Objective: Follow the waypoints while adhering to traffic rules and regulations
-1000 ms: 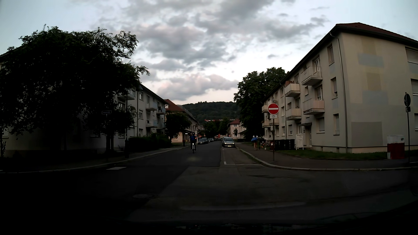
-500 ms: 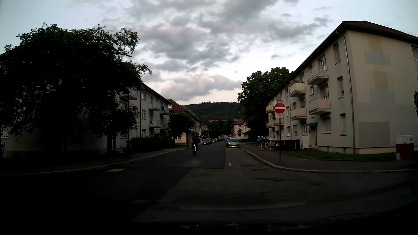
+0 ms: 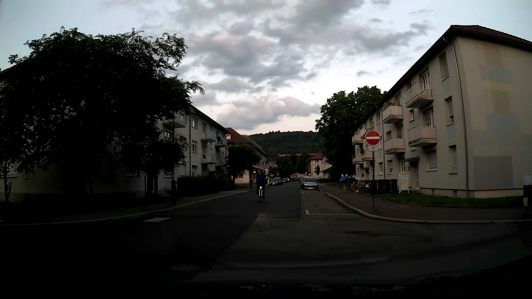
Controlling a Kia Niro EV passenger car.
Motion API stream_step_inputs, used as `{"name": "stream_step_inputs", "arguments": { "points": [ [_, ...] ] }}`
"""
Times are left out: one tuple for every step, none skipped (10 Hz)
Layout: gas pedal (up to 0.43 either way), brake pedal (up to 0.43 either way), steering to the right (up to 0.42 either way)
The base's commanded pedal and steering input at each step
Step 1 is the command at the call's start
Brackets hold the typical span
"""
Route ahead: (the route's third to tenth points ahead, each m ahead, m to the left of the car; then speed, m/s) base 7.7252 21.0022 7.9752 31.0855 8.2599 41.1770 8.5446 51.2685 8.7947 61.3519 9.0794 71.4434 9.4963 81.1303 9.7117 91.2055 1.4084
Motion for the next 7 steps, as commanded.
{"name": "stream_step_inputs", "arguments": {
  "points": [
    [0.260, 0.000, -0.422],
    [0.260, 0.000, -0.462],
    [0.260, 0.000, -0.488],
    [0.260, 0.000, -0.514],
    [0.260, 0.000, -0.547],
    [0.260, 0.000, -0.578],
    [0.260, 0.000, -0.612]
  ]
}}
